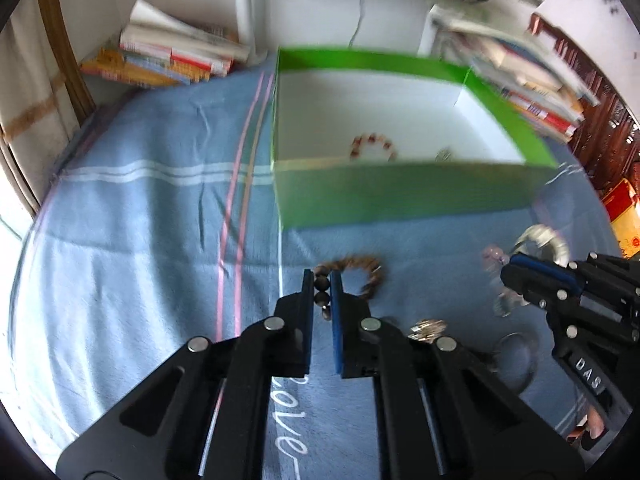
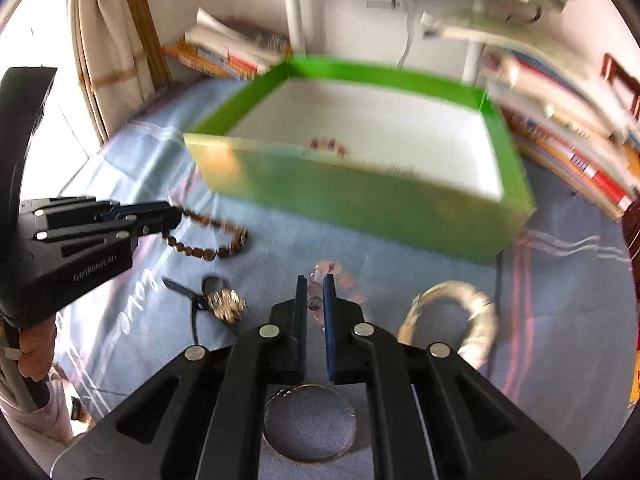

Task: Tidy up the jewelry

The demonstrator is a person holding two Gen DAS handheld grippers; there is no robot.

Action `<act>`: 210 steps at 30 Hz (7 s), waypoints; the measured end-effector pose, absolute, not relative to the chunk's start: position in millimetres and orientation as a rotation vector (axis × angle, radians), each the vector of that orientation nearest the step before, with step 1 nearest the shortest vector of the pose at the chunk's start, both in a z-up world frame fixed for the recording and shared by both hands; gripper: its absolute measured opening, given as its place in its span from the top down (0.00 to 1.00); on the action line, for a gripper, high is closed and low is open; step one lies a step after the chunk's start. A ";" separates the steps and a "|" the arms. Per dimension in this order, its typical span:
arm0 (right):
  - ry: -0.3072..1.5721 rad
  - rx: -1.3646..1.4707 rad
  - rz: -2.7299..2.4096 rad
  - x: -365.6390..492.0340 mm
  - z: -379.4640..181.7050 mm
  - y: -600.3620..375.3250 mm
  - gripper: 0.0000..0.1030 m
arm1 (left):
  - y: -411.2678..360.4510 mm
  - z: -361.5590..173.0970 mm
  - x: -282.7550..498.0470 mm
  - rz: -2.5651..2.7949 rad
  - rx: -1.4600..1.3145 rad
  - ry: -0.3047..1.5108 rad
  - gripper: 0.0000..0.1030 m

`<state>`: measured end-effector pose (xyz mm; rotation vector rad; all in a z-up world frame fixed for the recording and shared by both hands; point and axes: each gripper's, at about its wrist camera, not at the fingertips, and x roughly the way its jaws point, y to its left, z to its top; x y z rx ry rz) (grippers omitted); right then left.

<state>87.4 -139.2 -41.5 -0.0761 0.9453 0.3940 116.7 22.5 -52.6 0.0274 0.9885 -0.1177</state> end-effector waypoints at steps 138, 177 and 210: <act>1.023 -0.017 0.225 76.6 -78.3 -199.7 0.40 | 24.8 -43.7 78.8 -0.156 0.098 0.960 0.62; 0.921 0.057 0.124 213.8 -42.6 -184.9 0.40 | -12.4 -7.9 232.7 -0.145 -0.007 0.902 0.62; 1.105 -0.034 0.363 90.0 -95.1 -164.6 0.61 | 23.8 -95.6 136.4 -0.029 0.054 1.087 0.53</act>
